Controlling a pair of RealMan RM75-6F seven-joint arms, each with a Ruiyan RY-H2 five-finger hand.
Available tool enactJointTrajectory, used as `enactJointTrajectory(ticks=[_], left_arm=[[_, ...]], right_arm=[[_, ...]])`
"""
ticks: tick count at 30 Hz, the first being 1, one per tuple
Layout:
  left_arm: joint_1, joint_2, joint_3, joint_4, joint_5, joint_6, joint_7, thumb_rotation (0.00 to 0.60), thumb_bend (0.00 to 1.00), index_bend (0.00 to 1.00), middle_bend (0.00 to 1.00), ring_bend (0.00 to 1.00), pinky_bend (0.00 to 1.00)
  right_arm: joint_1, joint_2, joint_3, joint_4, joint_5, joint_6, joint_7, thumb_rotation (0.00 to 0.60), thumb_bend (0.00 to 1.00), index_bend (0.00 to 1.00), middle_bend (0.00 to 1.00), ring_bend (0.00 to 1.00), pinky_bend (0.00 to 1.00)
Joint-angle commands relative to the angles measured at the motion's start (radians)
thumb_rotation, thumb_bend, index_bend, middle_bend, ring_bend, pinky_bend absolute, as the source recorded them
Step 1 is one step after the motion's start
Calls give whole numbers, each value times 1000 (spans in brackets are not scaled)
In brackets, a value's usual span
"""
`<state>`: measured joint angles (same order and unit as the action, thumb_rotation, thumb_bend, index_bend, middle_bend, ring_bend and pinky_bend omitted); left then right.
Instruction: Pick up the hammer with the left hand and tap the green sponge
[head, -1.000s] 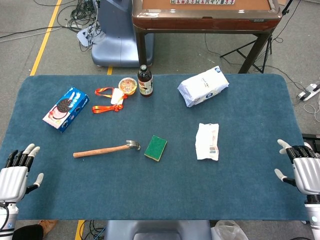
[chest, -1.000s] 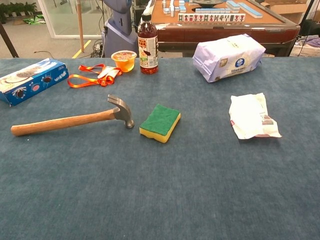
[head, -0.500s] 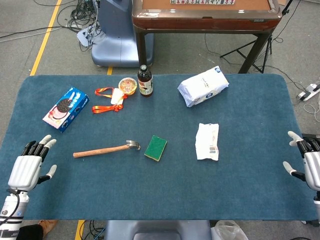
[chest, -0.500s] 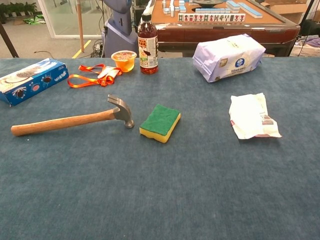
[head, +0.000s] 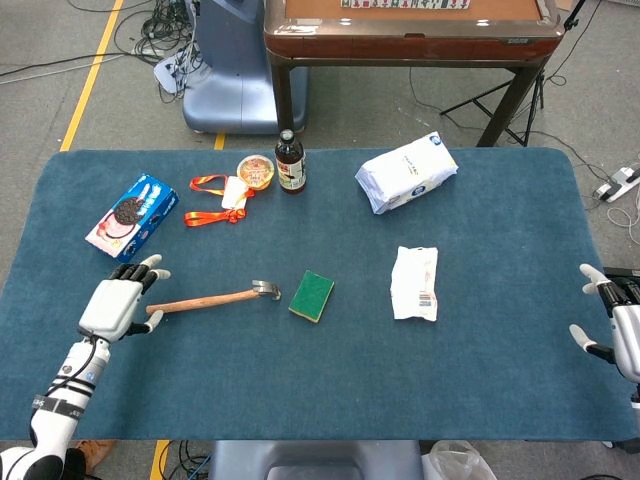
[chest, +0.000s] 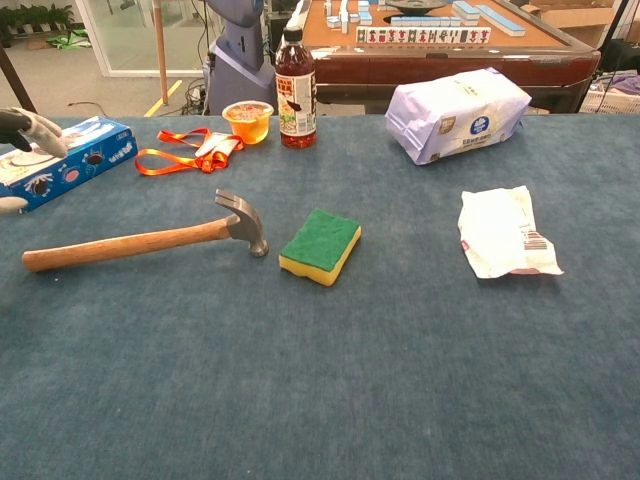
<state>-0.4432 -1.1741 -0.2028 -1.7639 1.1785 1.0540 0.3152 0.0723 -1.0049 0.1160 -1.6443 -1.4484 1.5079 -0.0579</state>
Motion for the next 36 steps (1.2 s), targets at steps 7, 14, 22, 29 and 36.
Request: enactJointTrajectory(ticks=[7,14,22,29,36], left_arm=[[-128,-103,-11,40,-191,-87,131,600,291,283,111,177,124],[-189,-158,1,66,-297,-98,196,600,283,254,165,178,125],[-233,-195,13,83,-353,-83,234,600,283,253,271,177,127],[-274,-229,24,97,-407,-78,269,600,283,278,333,185,127],[-313,-265,26,125,-456,-86,285,600,283,279,335,185,127]], right_arm=[[-1,-5,-3,20,2,-5,19,600,191,206,384,259,235],[-7,-9,-8,40,7,-9,37,600,191,205,384,259,235],[-11,-14,-10,62,11,-13,60,600,190,206,384,259,235],[-11,-20,-11,78,12,-17,77,600,191,205,384,259,235],[-18,-23,-15,91,15,-16,90,600,191,206,384,259,235]])
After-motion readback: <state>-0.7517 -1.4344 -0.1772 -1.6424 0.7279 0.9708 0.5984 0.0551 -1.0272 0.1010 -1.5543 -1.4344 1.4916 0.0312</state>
